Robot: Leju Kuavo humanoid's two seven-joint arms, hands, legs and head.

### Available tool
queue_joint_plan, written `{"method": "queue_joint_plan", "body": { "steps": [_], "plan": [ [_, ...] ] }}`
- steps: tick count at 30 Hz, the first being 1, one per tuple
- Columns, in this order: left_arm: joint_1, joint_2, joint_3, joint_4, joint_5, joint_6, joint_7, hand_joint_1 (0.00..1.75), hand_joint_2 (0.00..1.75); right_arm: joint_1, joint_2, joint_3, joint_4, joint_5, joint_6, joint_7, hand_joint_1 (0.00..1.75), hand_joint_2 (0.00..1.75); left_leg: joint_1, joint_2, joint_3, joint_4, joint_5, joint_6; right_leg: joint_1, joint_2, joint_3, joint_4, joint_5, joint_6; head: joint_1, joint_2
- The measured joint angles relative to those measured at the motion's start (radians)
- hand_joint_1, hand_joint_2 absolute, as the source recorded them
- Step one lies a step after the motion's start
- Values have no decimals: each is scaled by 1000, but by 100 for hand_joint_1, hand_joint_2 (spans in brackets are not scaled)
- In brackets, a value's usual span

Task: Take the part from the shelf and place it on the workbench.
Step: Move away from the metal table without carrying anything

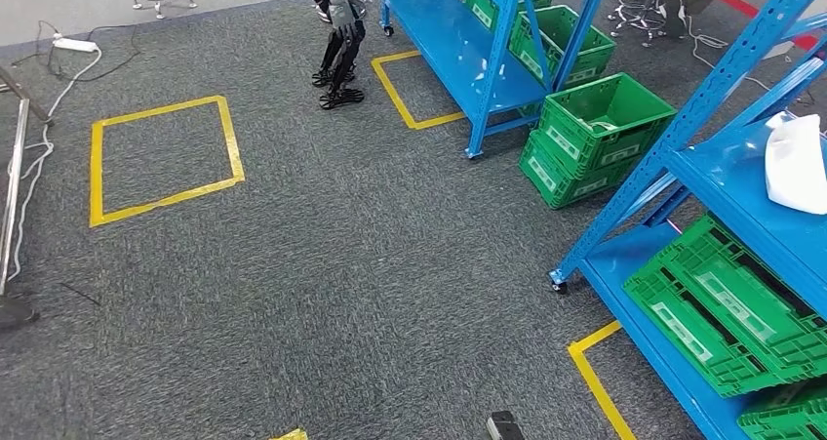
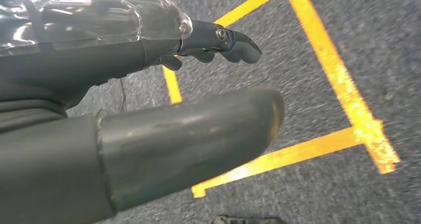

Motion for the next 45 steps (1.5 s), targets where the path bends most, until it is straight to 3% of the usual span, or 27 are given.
{"method": "queue_joint_plan", "body": {
  "steps": [3,5,7,9,10,11,13,15,17,20,22,24,25,26,28,30,32,34,36,39,40,41,43,45],
  "plan": [
    [-3,-6,0,0,0,0,0,0,0,2,-4,0,1,0,-1,0,0,0,6,4,8,-8,-3,-15,8,0,17,-32,-4,-16,3,0],
    [-3,-7,0,0,0,0,-1,0,0,2,-5,0,2,-1,-1,0,0,0,8,-39,5,11,-20,-22,4,5,36,-58,4,-22,1,0],
    [-1,-6,0,1,0,0,-1,0,0,-3,-4,0,2,0,-1,0,0,0,8,-90,-43,109,-66,-25,0,12,50,-73,7,-26,-8,0],
    [3,-3,0,1,0,0,-1,0,0,-7,-2,0,2,0,-1,0,0,0,8,-97,-116,230,-105,-30,0,23,55,-72,2,-30,-20,0],
    [5,-1,0,1,0,0,0,0,0,-7,-1,0,2,0,0,0,0,0,9,-94,-138,255,-99,-32,-1,30,59,-70,-3,-29,-24,0],
    [6,0,0,1,0,0,0,0,0,-5,0,0,2,0,0,0,0,0,9,-91,-141,241,-73,-35,-2,36,63,-66,-9,-27,-28,0],
    [7,3,0,1,0,0,0,0,0,-4,1,0,2,0,0,0,0,0,12,-92,-104,133,7,-39,-7,47,69,-52,-26,-17,-34,0],
    [6,4,0,1,0,0,0,0,0,-7,1,0,2,0,0,0,0,0,12,-100,-64,42,41,-35,-8,56,67,-30,-45,-3,-45,0],
    [5,3,0,1,0,0,0,0,0,-7,1,0,2,0,0,0,0,0,9,-104,-56,25,34,-24,-8,62,64,-21,-53,6,-48,0],
    [5,4,0,1,0,0,0,0,0,-6,1,0,2,0,0,0,0,0,10,-95,-54,21,32,-6,-11,53,52,2,-73,17,-37,0],
    [5,4,0,1,0,0,0,0,0,-8,1,0,2,0,0,0,0,0,10,-86,-49,18,29,3,-14,37,5,99,-123,27,-25,0],
    [5,4,0,1,0,0,0,0,0,-8,2,0,2,0,0,0,0,0,7,-76,-47,18,25,7,-18,31,-66,225,-169,32,-15,0],
    [5,4,0,1,0,0,0,0,0,-7,2,0,2,0,0,0,0,0,5,-73,-45,18,22,8,-19,30,-89,258,-169,32,-12,0],
    [5,4,0,1,0,0,0,0,0,-5,2,0,2,0,0,0,0,0,4,-71,-42,18,19,8,-20,30,-94,254,-148,30,-8,0],
    [4,4,0,1,0,0,0,0,87,-3,2,0,2,0,0,0,0,0,3,-70,-31,18,13,5,-19,30,-55,147,-68,20,-1,0],
    [2,2,0,1,1,-2,0,0,175,-4,1,0,2,-1,-1,-1,0,0,2,-65,-24,16,7,-1,-9,21,-9,36,-19,5,1,0],
    [3,1,0,1,4,-18,-2,0,175,-7,1,0,2,-11,-11,-8,0,0,4,-56,-24,14,5,-9,1,16,7,1,-22,-7,5,0],
    [3,-1,0,1,9,-37,-4,0,175,-8,1,-1,2,-22,-25,-18,0,0,8,-49,-19,11,2,-22,2,25,18,-18,-21,-14,8,0],
    [1,-3,1,2,10,-45,-2,0,175,-6,1,-2,2,-28,-35,-22,0,0,9,-65,-27,45,-25,-28,-1,36,35,-40,-13,-22,0,0],
    [0,-4,2,2,6,-51,21,0,175,-7,0,-3,1,-35,-41,-23,0,0,9,-91,-118,219,-102,-29,-1,56,45,-47,-12,-31,-20,0],
    [1,-4,3,2,4,-52,28,0,175,-6,1,-3,1,-36,-41,-23,0,0,8,-91,-144,258,-109,-30,0,65,45,-46,-13,-31,-25,0],
    [2,-4,4,2,3,-53,33,0,175,-5,1,-3,1,-37,-41,-23,0,0,8,-92,-155,264,-96,-31,0,75,46,-43,-16,-31,-28,0],
    [3,-3,5,2,0,-53,35,0,175,-3,1,-3,1,-40,-41,-24,0,0,10,-111,-127,178,-23,-31,-2,96,48,-35,-23,-26,-32,0],
    [3,-2,8,2,-3,-53,32,0,175,-6,1,-3,1,-42,-41,-28,0,0,16,-173,-79,67,27,-27,-5,117,45,-22,-33,-16,-37,0]
  ]
}}
